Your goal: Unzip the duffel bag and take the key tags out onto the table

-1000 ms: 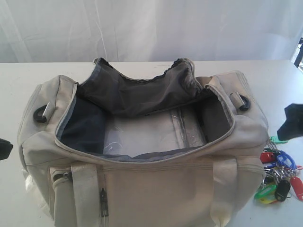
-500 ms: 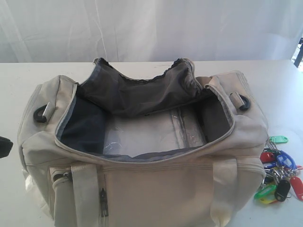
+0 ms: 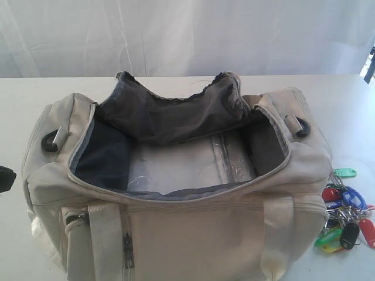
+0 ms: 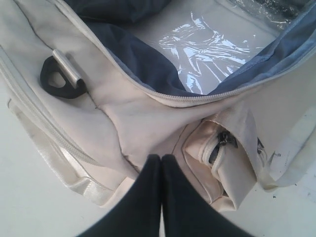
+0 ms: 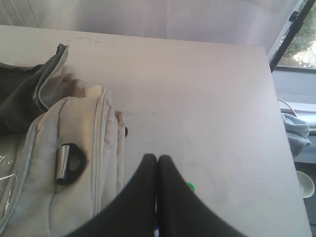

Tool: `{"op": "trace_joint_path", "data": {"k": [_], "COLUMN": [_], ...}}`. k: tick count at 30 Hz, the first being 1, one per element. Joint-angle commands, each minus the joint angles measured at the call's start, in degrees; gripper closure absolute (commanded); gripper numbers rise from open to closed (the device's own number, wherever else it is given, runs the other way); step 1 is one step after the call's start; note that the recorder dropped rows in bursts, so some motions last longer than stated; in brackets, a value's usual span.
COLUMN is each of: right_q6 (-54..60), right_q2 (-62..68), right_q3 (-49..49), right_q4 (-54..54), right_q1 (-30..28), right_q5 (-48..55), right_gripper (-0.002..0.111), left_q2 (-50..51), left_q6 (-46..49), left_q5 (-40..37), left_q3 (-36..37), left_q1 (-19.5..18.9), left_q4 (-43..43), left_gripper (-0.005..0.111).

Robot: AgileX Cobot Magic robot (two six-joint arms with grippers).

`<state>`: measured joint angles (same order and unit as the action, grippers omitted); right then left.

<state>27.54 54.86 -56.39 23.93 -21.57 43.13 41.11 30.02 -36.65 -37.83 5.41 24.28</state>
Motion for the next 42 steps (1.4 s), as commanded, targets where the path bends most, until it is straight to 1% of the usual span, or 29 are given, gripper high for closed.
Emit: {"op": "trace_joint_path", "data": {"k": [1,11,16,19,21,26,28,31,33,37,42], "right_q6": [0.6,0.6,0.7,0.7,0.7,0.7,0.7,0.7,0.7,0.7,0.7], "right_q2": [-0.4,-0.4,-0.4,-0.4,-0.4,-0.4,-0.4,-0.4,-0.4,-0.7,-0.7], "right_q3": [-0.2,-0.2,-0.2,-0.2,-0.2,-0.2,-0.2,-0.2,-0.2,-0.2,-0.2], "right_q4": [0.2,0.2,0.2,0.2,0.2,0.2,0.2,0.2,0.2,0.2,0.2], "right_q1": [-0.1,-0.1,-0.1,-0.1,-0.1,-0.1,-0.1,-0.1,-0.1,-0.1,-0.1], "right_q5": [-0.5,-0.5,-0.5,-0.5,-0.5,-0.5,-0.5,-0.5,-0.5,-0.2,-0.1], "right_gripper": [0.108,0.108,0.108,0.108,0.108,0.108,0.108,0.108,0.108,0.108,0.108], "left_q2": [-0.4,-0.9,-6.2,-12.1,-16.5,-28.2,-32.6,-39.0,-41.1,-41.1,-38.9], "left_q6": [0.1,0.1,0.5,1.9,1.9,2.4,3.1,3.3,3.3,2.4,1.6], "left_q5": [-0.1,-0.4,0.1,4.4,7.2,17.6,19.8,18.9,17.3,16.6,16.5], "left_q3": [0.2,0.2,0.2,0.2,0.2,0.2,0.2,0.2,0.2,-0.1,2.3], "left_q1": [-0.2,-0.2,-0.2,-0.3,-1.3,-4.5,-5.5,-6.5,-6.7,-6.7,-6.7], "left_q4": [1.0,1.0,0.4,-2.8,-2.9,-3.8,-4.0,-5.0,-5.3,-5.0,-4.9], "left_gripper": [0.107,0.107,0.107,0.107,0.107,0.107,0.107,0.107,0.107,0.107,0.107]}}
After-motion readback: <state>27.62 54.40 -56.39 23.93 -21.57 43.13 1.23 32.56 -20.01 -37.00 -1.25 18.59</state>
